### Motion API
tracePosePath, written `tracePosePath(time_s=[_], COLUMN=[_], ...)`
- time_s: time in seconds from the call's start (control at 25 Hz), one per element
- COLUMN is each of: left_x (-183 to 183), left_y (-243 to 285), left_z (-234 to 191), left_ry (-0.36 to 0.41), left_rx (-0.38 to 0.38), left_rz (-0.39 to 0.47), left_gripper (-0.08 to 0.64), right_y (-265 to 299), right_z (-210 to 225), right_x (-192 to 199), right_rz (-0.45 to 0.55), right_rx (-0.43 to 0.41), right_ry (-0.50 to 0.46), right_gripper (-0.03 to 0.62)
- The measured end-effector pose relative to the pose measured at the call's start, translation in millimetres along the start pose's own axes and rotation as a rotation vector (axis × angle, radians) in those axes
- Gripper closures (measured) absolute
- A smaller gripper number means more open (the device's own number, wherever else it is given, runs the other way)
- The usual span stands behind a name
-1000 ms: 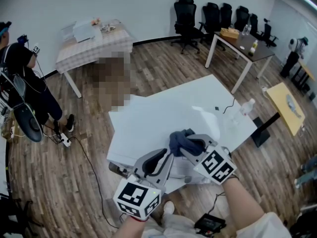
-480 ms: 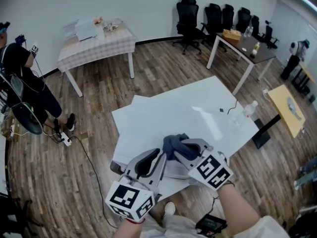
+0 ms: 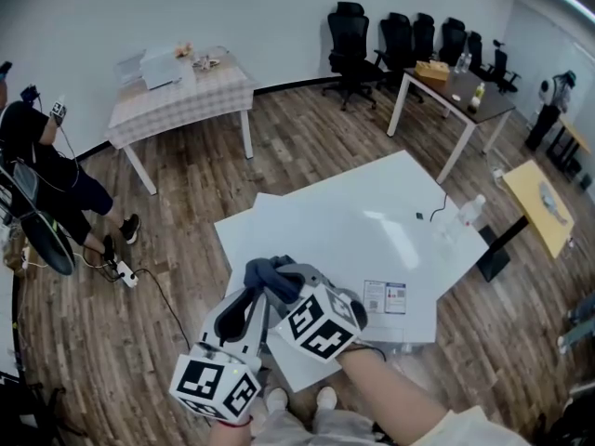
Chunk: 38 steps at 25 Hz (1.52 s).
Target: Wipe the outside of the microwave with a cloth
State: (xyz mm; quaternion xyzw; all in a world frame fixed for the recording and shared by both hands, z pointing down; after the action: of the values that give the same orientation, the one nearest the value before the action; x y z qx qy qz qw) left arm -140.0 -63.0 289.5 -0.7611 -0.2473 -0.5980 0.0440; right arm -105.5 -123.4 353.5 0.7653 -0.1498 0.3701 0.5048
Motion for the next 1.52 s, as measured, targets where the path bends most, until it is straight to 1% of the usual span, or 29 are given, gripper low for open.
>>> tracePosePath(time_s=[0.08, 0.2, 0.4, 0.6, 0.8, 0.92, 1.04, 1.2, 1.32, 1.52], left_x=[1, 1, 1, 1, 1, 0, 0, -3, -6, -17], left_y=[-1, 4, 18, 31, 44, 49, 52, 52, 53, 59], left_z=[-2, 2, 22, 41, 54, 59, 62, 58, 53, 45], left_ry=[-0.004, -0.008, 0.001, 0.018, 0.032, 0.038, 0.045, 0.049, 0.052, 0.059], left_rx=[-0.003, 0.018, 0.076, 0.13, 0.167, 0.187, 0.201, 0.207, 0.204, 0.196], left_rz=[-0.002, -0.005, -0.013, -0.027, -0.036, -0.042, -0.047, -0.053, -0.052, -0.037], left_gripper=[0.505, 0.505, 0.505, 0.505, 0.505, 0.505, 0.505, 0.505, 0.505, 0.505], right_y=[-2, -13, -53, -99, -137, -152, -152, -140, -128, -104], right_z=[3, 16, 42, 75, 111, 133, 148, 165, 172, 173], right_x=[4, 19, 71, 124, 175, 197, 204, 194, 184, 163], right_rz=[-0.023, -0.05, -0.081, -0.113, -0.165, -0.187, -0.217, -0.256, -0.265, -0.257], right_rx=[0.022, 0.06, 0.141, 0.249, 0.375, 0.449, 0.495, 0.531, 0.535, 0.517], right_ry=[0.001, 0.033, 0.149, 0.252, 0.353, 0.422, 0.454, 0.457, 0.453, 0.438], right_gripper=[0.492, 0.492, 0.492, 0.492, 0.492, 0.492, 0.492, 0.492, 0.492, 0.492])
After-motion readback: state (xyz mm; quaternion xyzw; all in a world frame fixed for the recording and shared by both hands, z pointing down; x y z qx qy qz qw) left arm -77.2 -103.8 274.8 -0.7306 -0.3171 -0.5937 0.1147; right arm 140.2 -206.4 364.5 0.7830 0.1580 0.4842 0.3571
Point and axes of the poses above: the fingertips, and each gripper's own axes: y forward along the fingers, z to its right, x out of its underside, the point moved 3 cm from there along -y, backward along the fingers, and after that the axes turned 8 degrees about -z, right-handed, at the moved point
